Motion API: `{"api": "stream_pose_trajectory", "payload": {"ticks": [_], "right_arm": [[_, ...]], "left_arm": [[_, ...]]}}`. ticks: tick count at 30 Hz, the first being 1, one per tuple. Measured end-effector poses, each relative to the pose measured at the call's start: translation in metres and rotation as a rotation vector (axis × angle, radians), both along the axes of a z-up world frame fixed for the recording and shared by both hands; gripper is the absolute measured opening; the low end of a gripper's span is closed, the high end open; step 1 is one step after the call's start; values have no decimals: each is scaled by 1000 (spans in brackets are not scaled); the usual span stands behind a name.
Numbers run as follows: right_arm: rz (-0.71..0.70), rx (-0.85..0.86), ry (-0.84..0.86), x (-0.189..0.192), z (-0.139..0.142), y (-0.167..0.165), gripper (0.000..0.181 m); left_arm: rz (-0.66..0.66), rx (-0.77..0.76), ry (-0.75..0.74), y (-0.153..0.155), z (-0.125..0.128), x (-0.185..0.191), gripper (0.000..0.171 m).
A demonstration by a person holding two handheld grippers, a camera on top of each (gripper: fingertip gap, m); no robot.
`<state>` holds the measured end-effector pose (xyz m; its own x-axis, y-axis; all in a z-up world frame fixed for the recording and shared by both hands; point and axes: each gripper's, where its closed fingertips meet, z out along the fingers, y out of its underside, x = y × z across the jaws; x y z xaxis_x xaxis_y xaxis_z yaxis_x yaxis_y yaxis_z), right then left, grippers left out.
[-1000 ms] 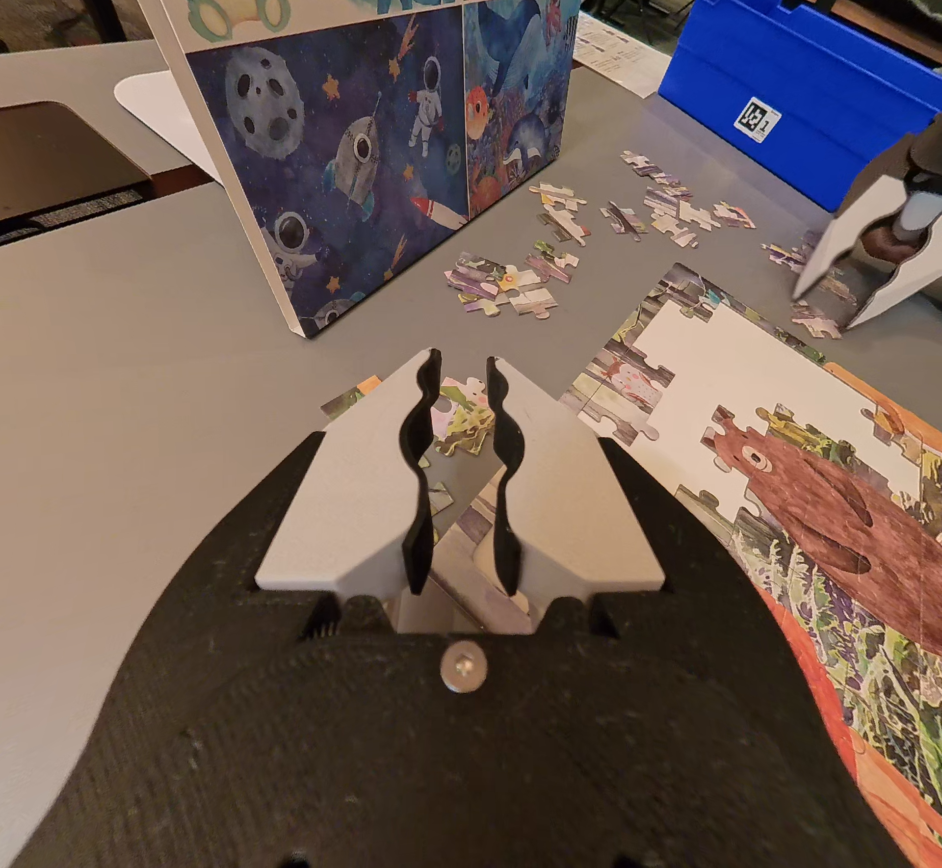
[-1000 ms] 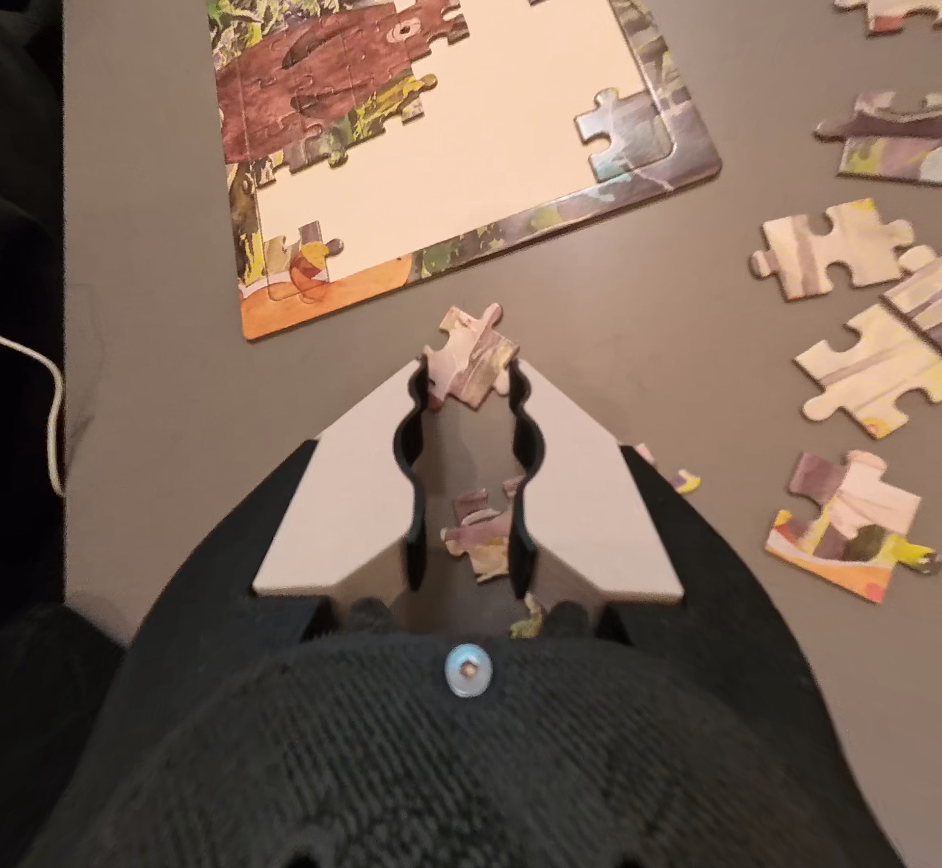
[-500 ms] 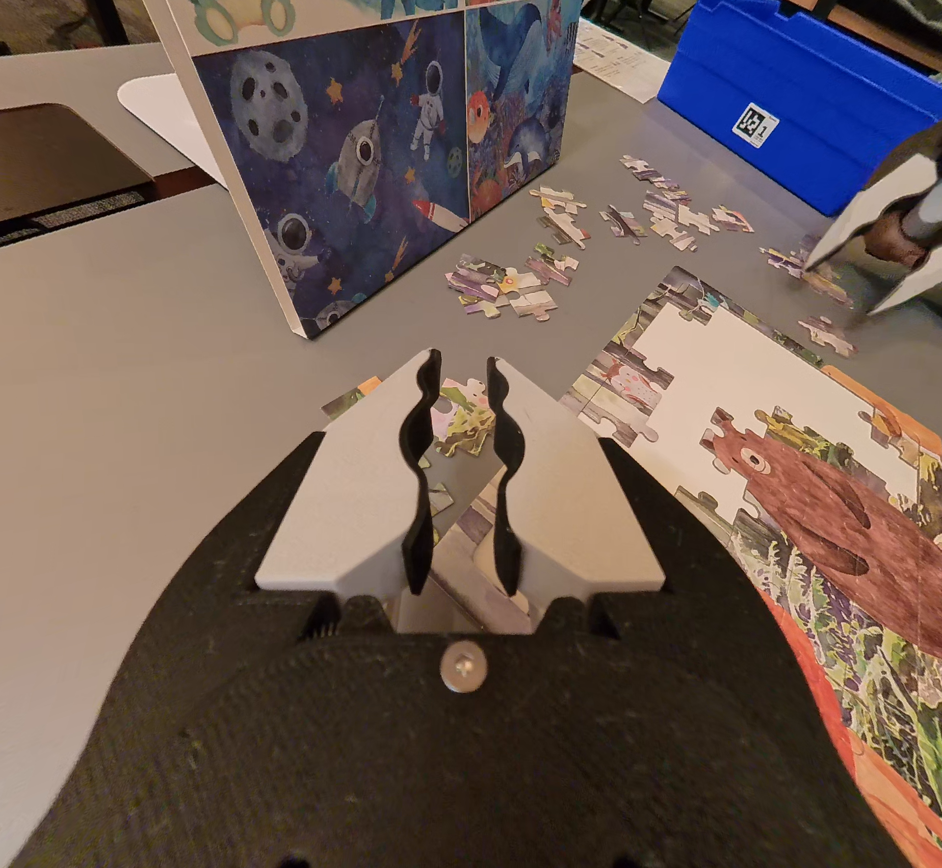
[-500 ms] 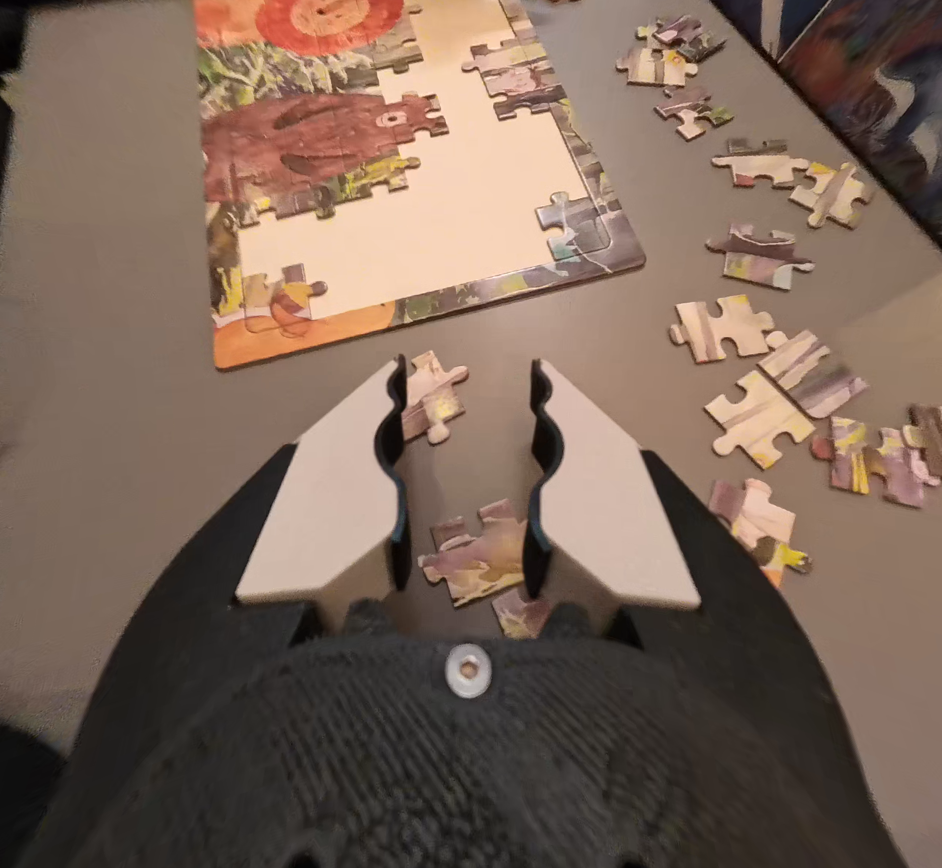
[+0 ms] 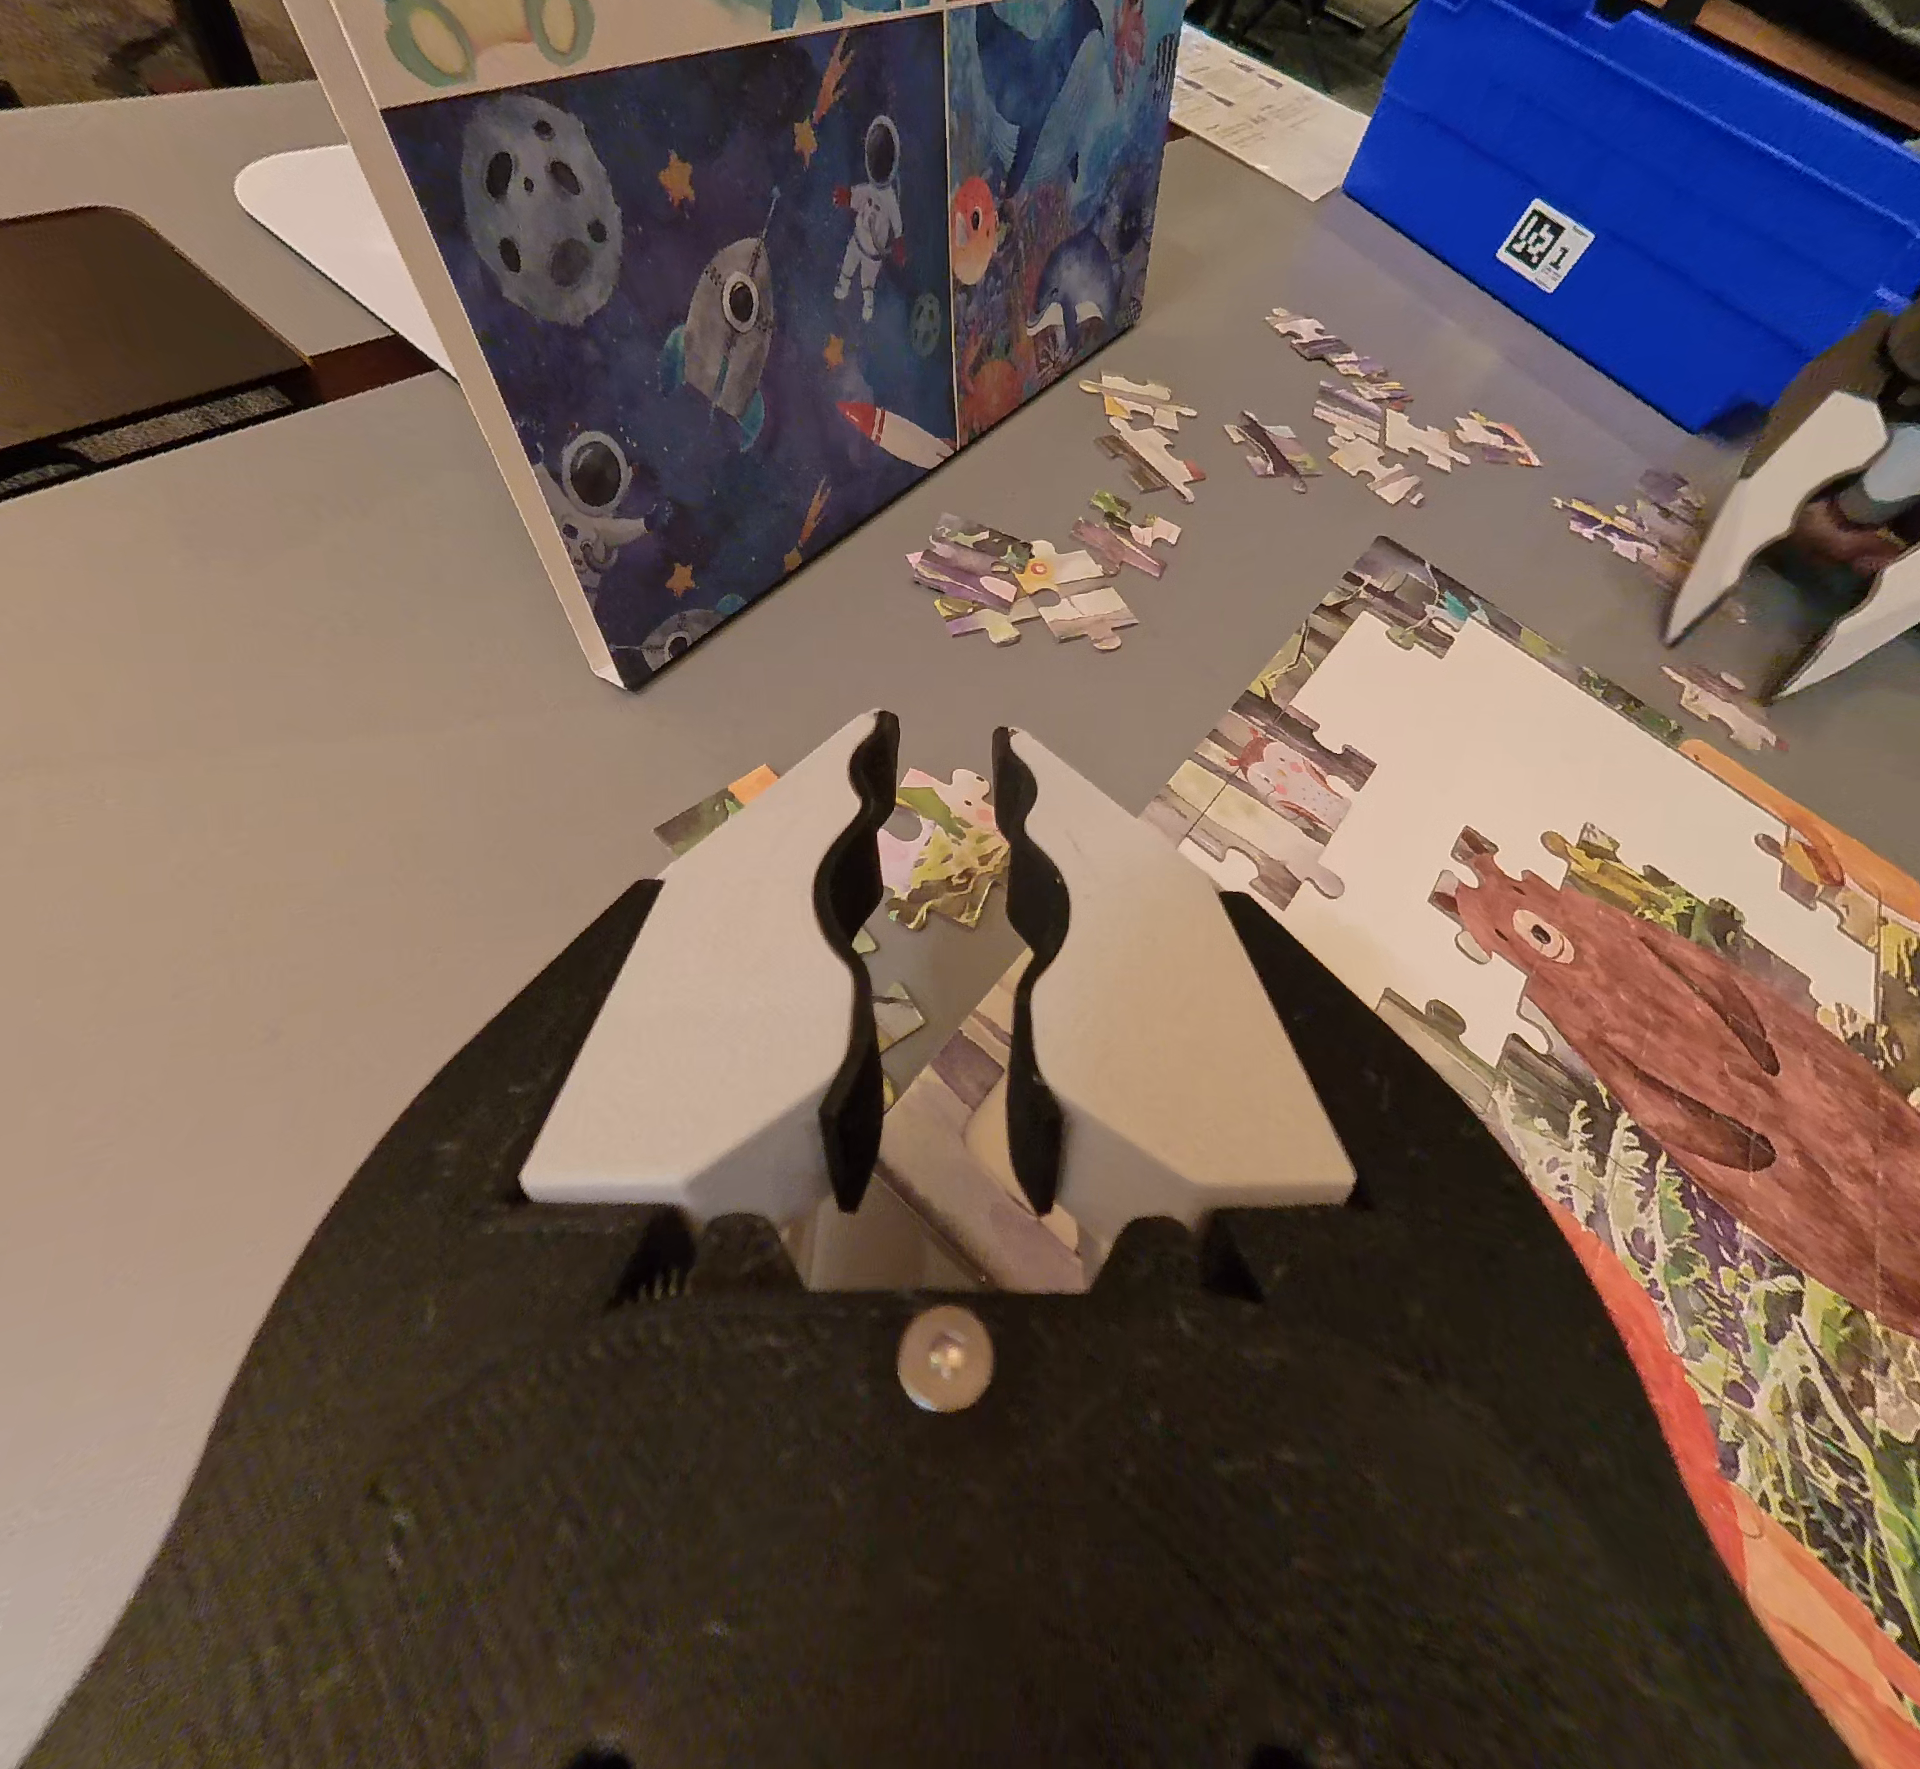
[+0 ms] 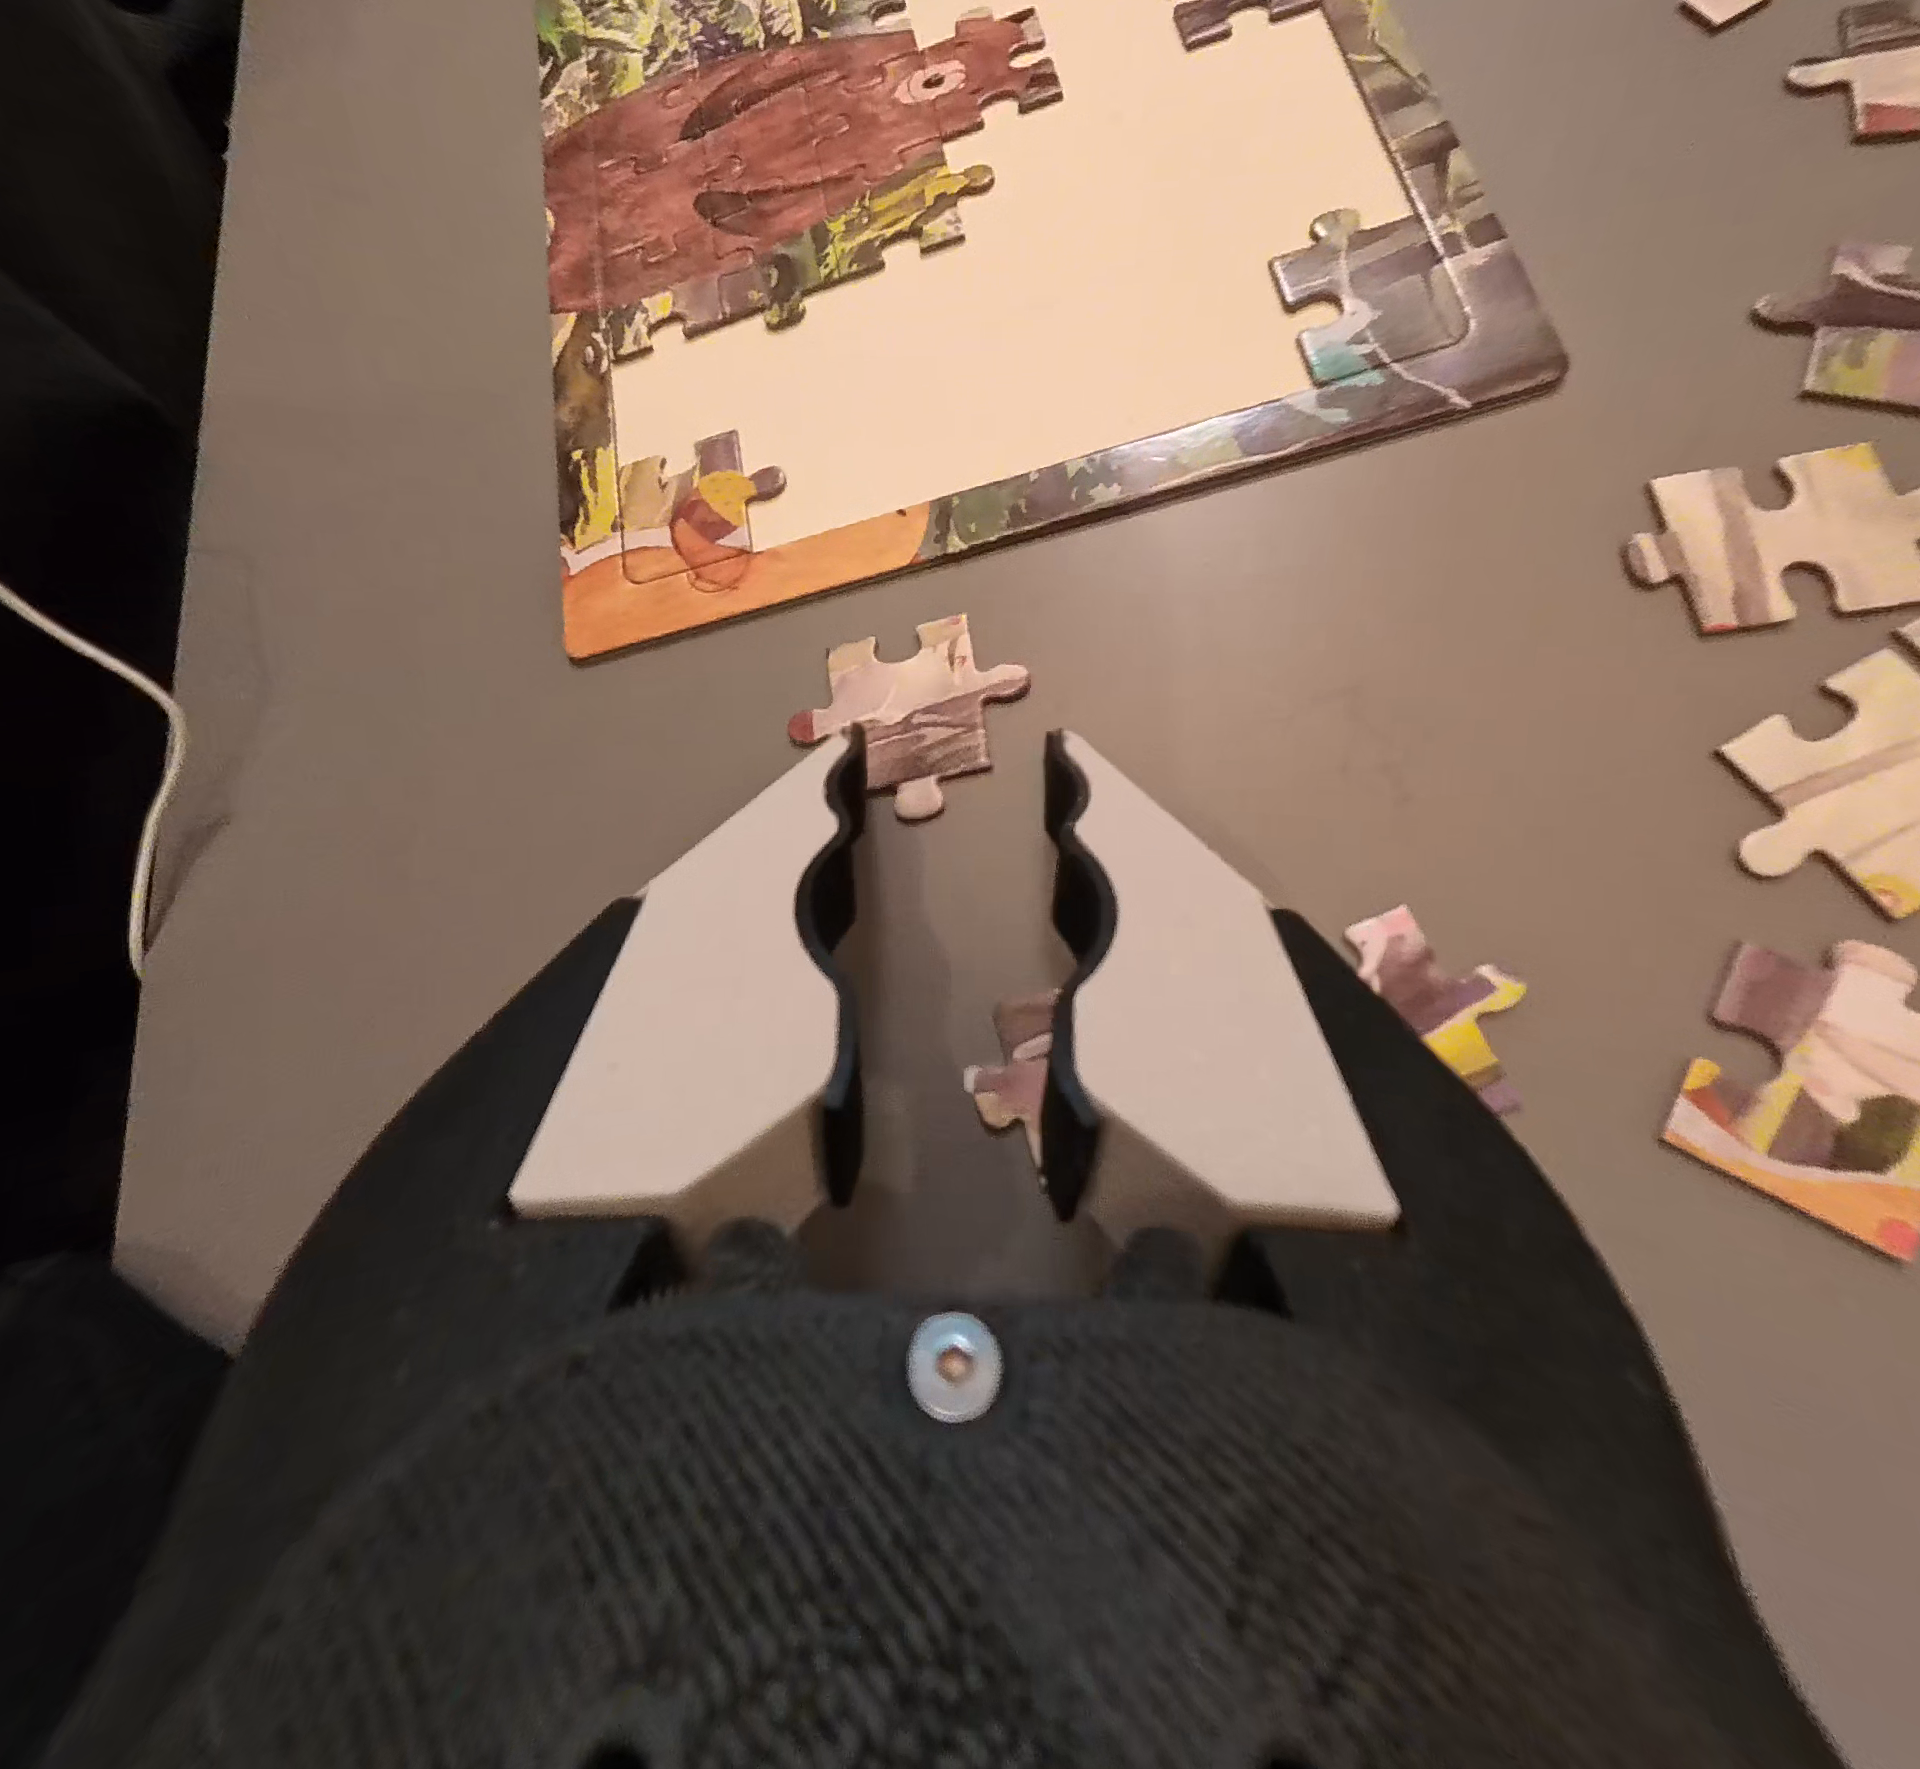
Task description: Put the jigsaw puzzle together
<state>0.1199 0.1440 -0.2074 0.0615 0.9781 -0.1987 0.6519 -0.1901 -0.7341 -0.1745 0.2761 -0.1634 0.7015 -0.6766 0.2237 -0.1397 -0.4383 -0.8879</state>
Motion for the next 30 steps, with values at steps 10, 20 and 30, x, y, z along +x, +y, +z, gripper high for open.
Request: {"api": "stream_pose_trajectory", "payload": {"ticks": [10,20,30], "right_arm": [[22,100,-46,-8,-3,-4,43],[26,110,-54,1,-3,-10,45],[11,196,-51,0,-5,-6,41]], "left_arm": [[1,1,1,0,0,0,16],[0,-4,-4,0,0,0,16],[-1,-14,-17,1,0,-1,16]]}}
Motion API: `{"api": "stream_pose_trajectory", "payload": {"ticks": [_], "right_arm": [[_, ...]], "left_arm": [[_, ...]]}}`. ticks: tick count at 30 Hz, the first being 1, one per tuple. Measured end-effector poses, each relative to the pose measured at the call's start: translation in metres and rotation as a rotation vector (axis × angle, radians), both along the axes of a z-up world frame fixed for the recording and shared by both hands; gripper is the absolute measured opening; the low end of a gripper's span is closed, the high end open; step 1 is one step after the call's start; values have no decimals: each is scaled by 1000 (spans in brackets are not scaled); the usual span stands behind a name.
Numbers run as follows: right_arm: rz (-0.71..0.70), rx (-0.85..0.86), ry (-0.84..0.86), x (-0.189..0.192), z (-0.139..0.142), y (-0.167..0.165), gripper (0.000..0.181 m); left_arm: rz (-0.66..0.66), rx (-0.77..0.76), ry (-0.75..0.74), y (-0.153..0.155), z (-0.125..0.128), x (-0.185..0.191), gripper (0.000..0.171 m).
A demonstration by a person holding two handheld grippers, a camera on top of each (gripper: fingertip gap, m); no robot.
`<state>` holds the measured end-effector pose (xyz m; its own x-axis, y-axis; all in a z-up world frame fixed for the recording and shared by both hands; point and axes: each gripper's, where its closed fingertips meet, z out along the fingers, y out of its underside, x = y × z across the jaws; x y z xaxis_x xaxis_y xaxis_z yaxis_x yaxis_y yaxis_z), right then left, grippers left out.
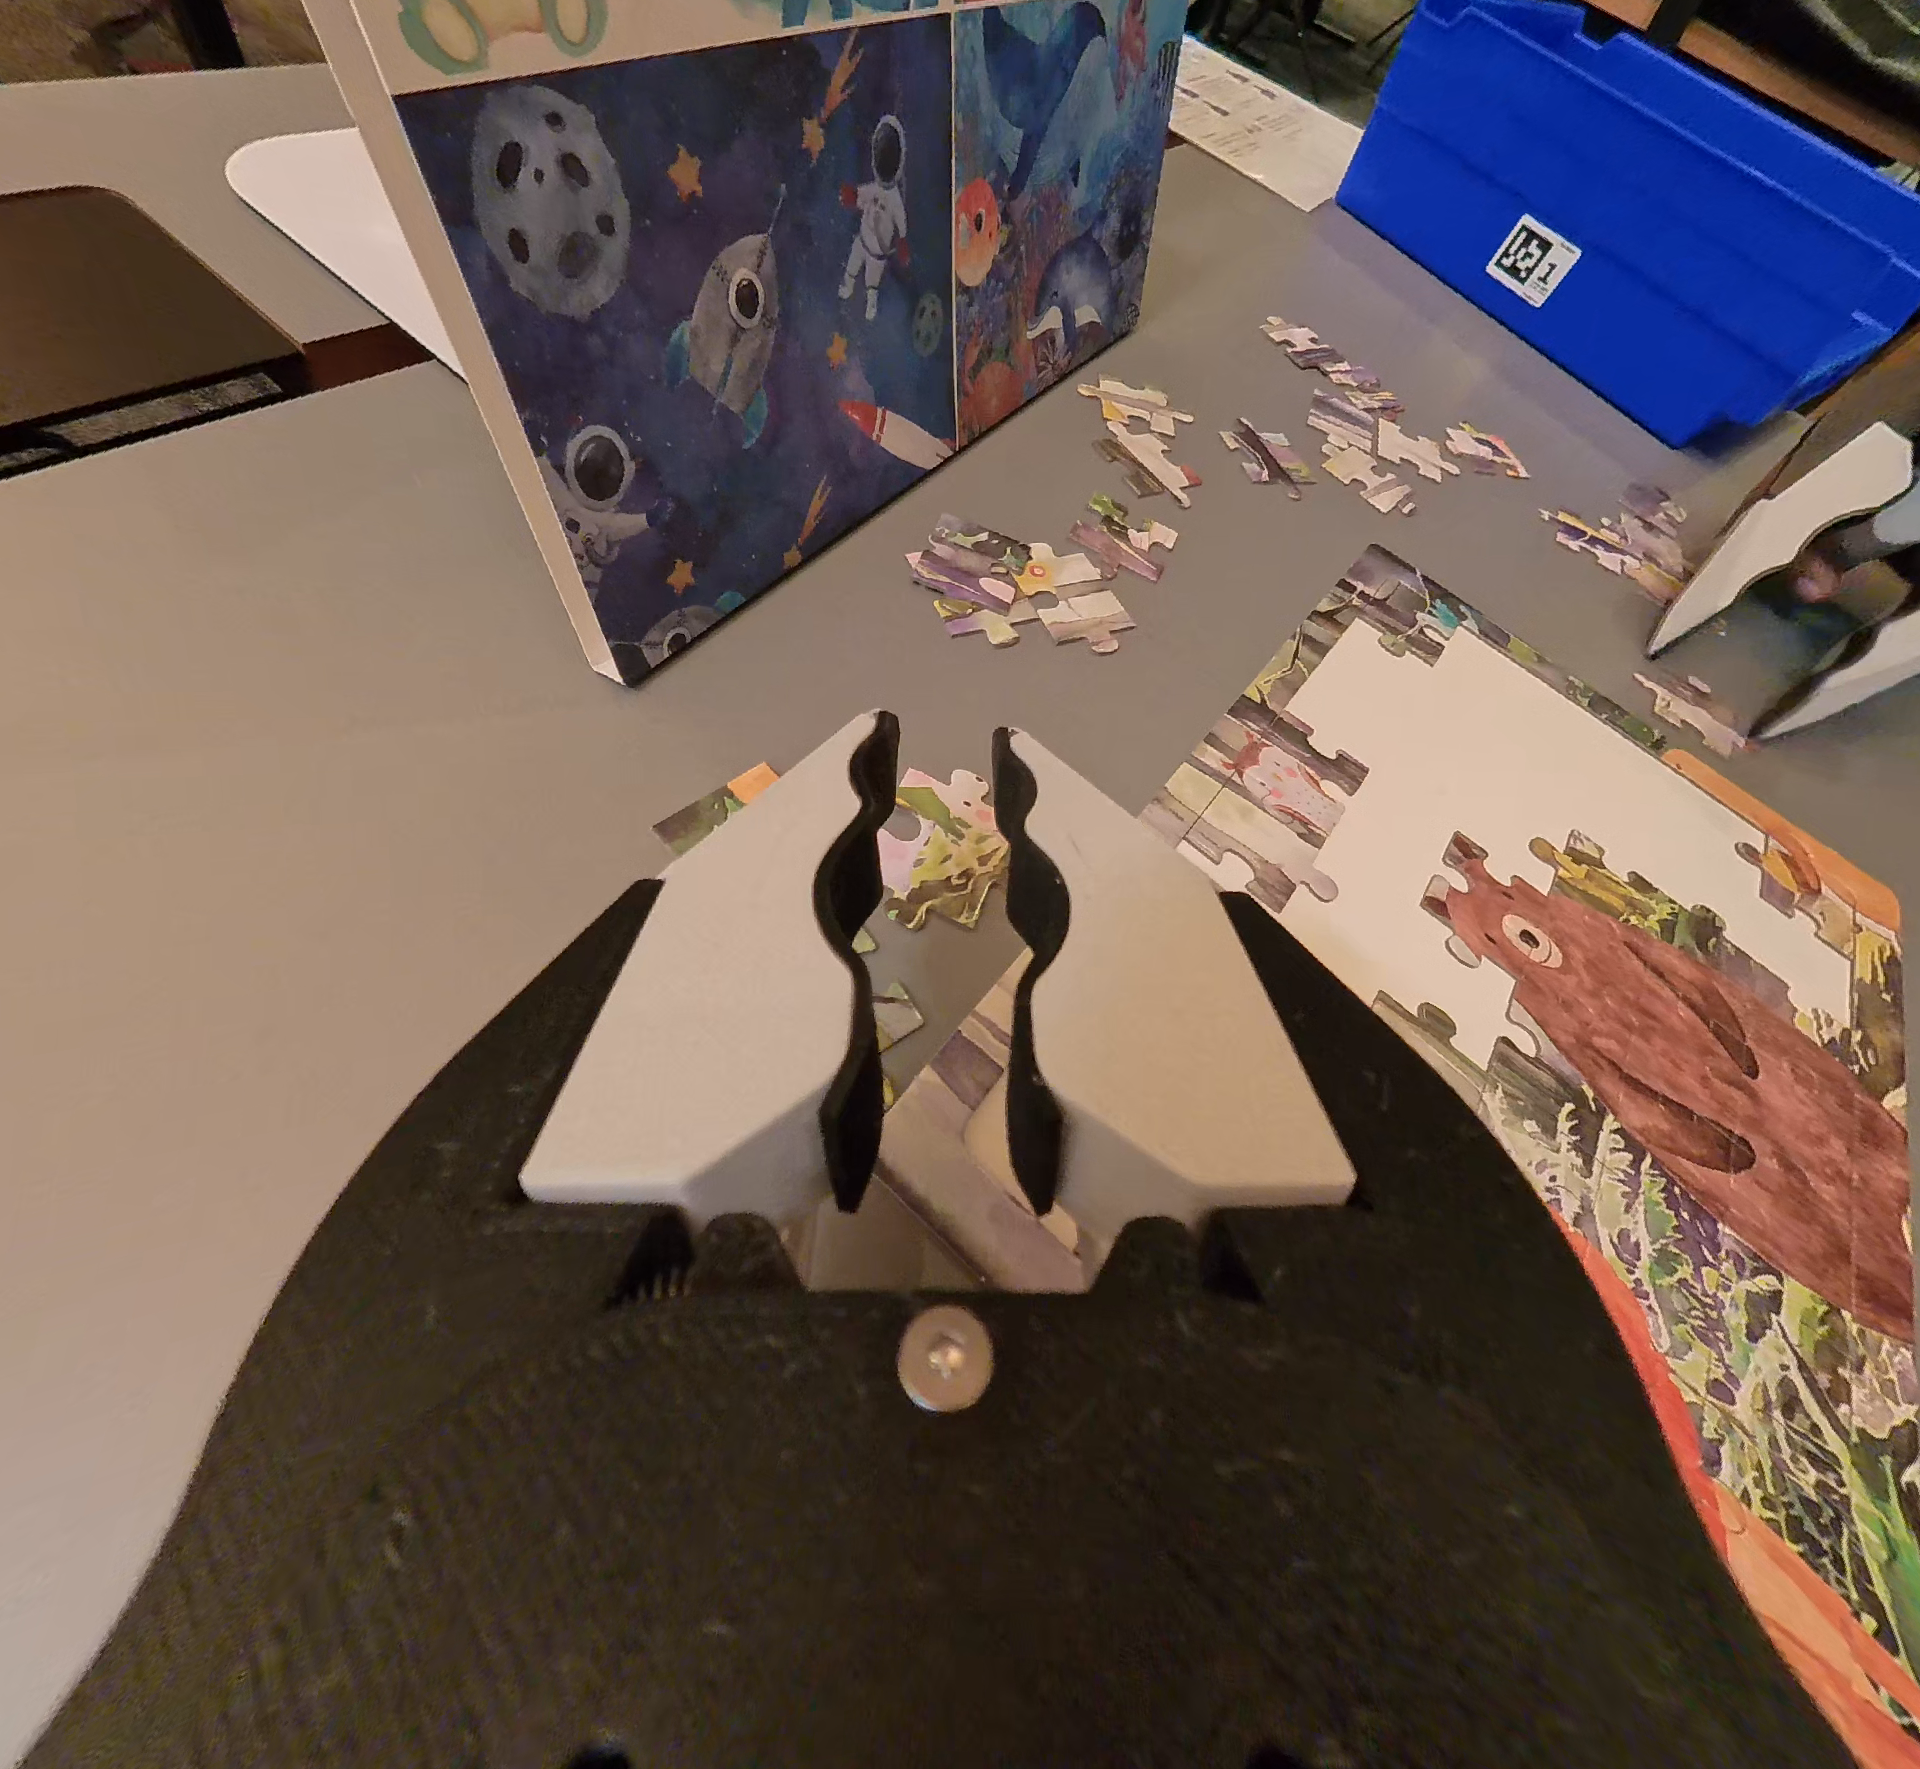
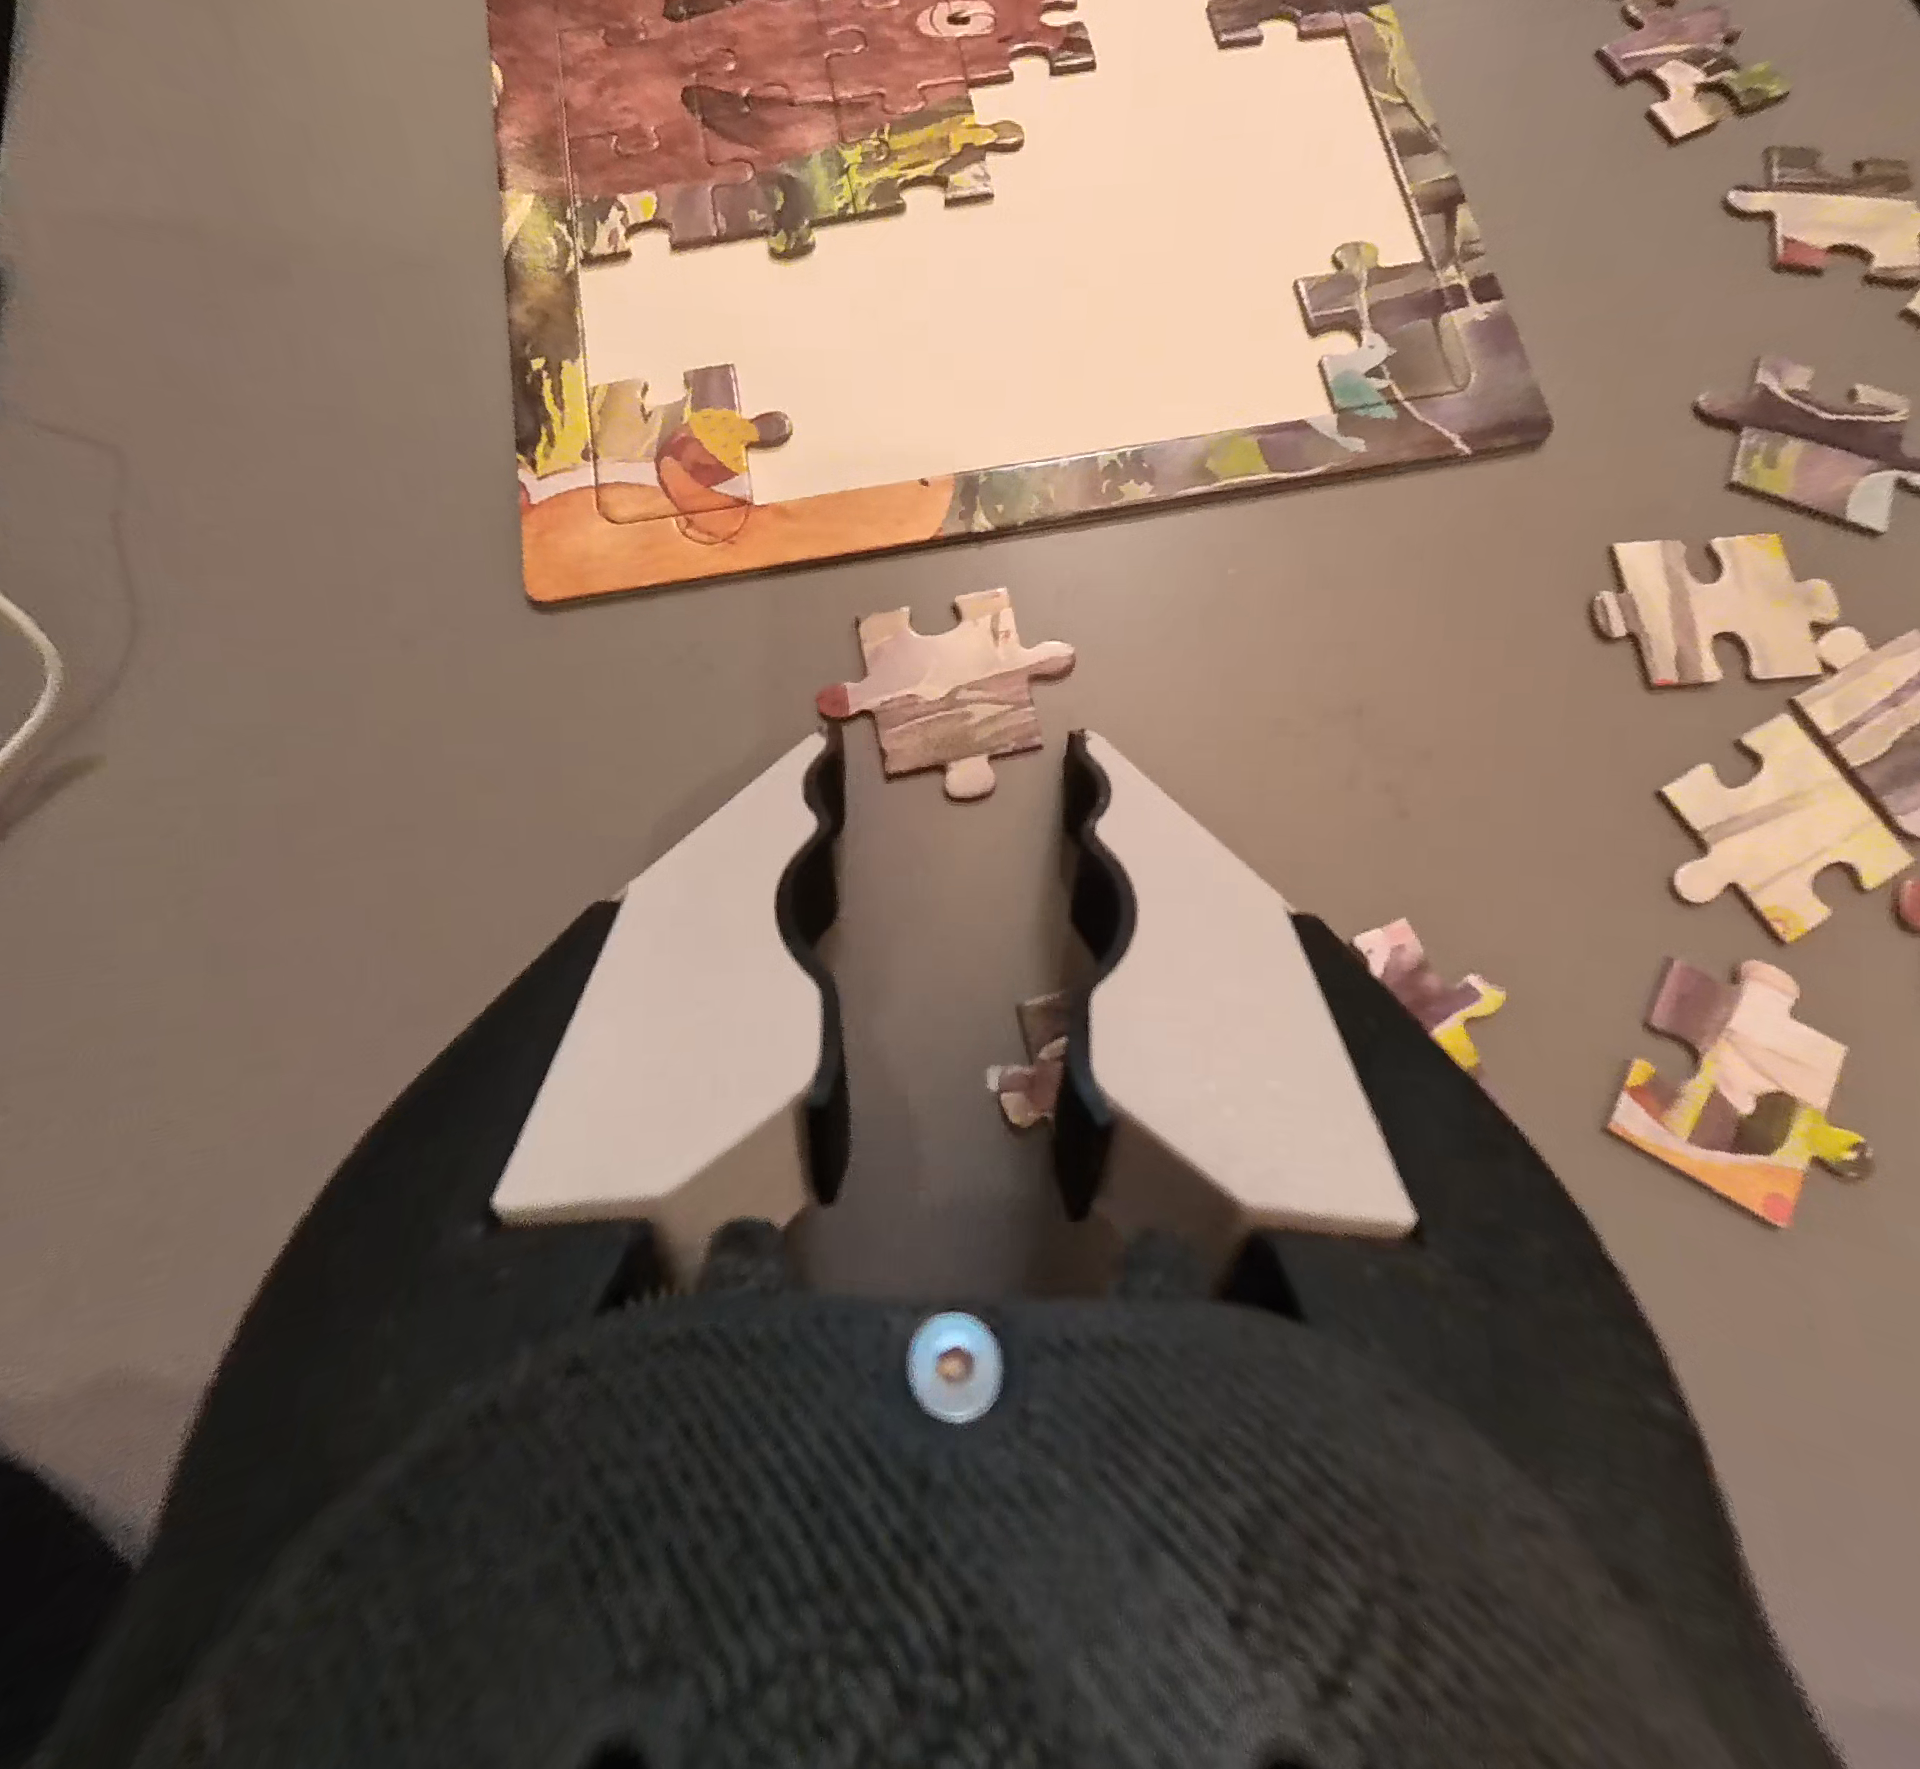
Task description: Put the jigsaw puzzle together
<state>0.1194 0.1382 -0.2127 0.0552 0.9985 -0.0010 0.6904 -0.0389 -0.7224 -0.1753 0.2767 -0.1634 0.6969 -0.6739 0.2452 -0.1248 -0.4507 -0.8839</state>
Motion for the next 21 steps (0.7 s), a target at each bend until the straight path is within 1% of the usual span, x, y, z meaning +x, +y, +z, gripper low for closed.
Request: {"api": "stream_pose_trajectory", "payload": {"ticks": [5,8,9,14,21], "right_arm": [[24,-2,-6,-9,0,-5,45],[41,-1,-5,-16,0,-7,37],[47,-2,-6,-17,0,-8,32],[66,0,22,-19,1,-7,30],[-7,45,37,-6,4,11,30]], "left_arm": [[1,-6,-14,0,1,-1,16],[2,-10,-21,1,1,-1,16],[2,-11,-23,1,1,-1,16],[4,-6,-20,1,1,-1,16],[3,-1,-9,0,1,-1,15]]}}
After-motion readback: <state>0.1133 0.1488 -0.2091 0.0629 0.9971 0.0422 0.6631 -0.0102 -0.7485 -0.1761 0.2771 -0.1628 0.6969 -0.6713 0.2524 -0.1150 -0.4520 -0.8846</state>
